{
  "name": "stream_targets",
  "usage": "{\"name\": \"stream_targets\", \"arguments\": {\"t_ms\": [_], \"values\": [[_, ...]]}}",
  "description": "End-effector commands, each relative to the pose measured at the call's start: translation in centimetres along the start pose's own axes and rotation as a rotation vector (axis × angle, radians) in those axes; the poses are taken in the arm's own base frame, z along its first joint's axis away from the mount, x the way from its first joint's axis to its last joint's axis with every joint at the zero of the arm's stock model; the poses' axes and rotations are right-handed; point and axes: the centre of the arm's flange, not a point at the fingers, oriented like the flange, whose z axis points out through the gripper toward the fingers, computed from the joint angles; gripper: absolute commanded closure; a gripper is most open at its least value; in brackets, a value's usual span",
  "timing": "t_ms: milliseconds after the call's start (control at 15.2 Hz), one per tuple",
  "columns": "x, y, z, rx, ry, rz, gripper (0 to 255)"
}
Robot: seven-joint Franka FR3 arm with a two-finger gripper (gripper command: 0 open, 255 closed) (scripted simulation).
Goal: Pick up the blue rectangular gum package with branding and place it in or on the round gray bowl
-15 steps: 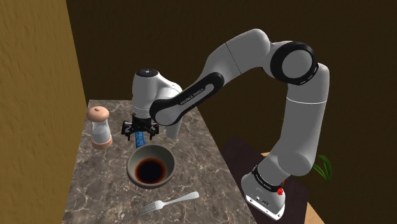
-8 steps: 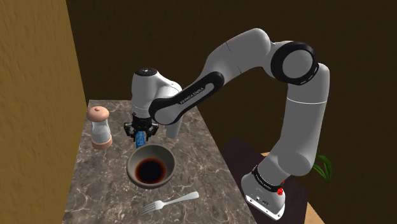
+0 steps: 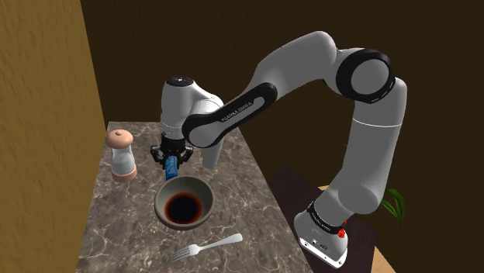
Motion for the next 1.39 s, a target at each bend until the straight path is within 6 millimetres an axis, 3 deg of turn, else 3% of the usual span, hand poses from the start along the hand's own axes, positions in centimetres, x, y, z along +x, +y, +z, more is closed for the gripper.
{"name": "stream_targets", "arguments": {"t_ms": [0, 1320], "values": [[-0.1, 0.0, -1.0, 0.001, 0.0, 0.0, 255], [0.0, -0.2, -11.6, 0.001, 0.0, 0.0, 255]]}}
